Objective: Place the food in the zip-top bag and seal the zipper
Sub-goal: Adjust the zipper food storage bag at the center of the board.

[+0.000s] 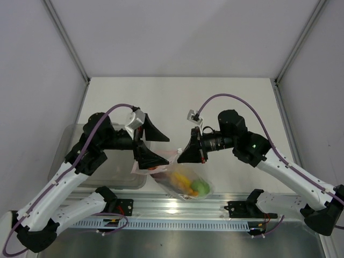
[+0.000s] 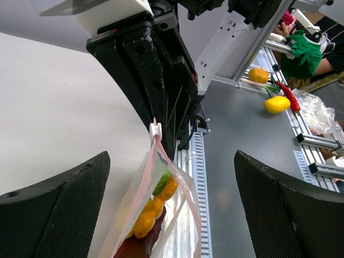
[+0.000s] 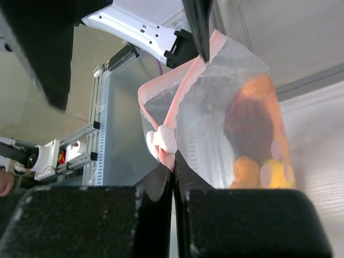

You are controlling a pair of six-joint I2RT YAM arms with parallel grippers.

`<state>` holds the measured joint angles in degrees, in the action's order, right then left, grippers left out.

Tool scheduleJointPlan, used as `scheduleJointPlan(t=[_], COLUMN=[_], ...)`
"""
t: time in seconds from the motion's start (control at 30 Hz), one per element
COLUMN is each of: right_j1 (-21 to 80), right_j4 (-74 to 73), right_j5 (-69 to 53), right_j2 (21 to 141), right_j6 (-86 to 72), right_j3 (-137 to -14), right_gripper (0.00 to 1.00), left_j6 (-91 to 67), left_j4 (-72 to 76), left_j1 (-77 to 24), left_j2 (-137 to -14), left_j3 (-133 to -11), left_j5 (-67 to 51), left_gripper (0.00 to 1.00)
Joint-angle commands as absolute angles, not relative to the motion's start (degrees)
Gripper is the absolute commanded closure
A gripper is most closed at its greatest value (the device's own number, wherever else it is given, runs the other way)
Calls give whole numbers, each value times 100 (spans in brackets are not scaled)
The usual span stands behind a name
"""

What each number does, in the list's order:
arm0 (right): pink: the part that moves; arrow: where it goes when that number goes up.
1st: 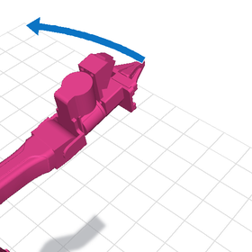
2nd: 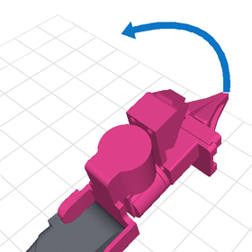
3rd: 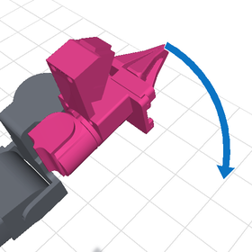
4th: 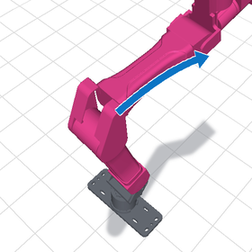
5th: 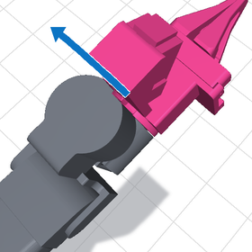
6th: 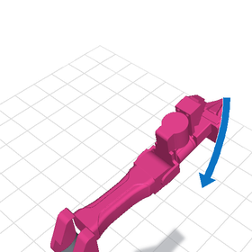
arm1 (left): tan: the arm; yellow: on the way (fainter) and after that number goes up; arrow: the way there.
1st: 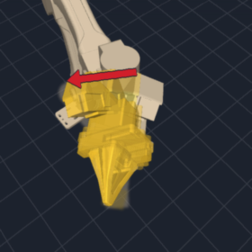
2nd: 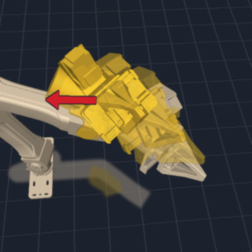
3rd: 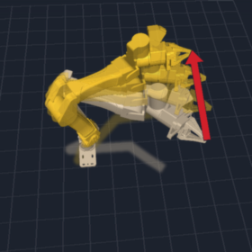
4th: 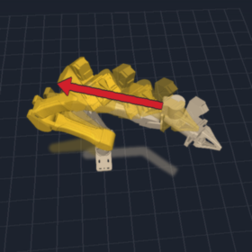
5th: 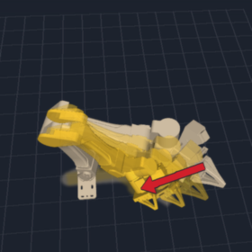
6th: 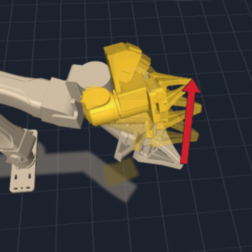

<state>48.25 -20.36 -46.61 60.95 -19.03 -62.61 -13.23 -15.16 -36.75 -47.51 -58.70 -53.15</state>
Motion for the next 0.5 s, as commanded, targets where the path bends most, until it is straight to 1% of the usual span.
scheduleJointPlan(t=[0.0,0.13,0.27,0.47], right_j1=[4904,4913,4913,4913], right_j4=[-2066,-2179,-2487,-2865], right_j5=[-4386,-4237,-4035,-3929], right_j2=[6091,6082,6082,6064], right_j6=[-2258,-2338,-2154,-1934], right_j3=[-6583,-6749,-7004,-7295], right_gripper=[100,100,100,100], left_j6=[-1011,-923,-879,-853], left_j4=[-1634,-1687,-1775,-1924], left_j1=[-4051,-4394,-4605,-4641], left_j2=[-4851,-4939,-5071,-5054], left_j3=[-5933,-5889,-5862,-5766], left_j5=[-4607,-4079,-3938,-3789], left_gripper=[3,1,1,3])
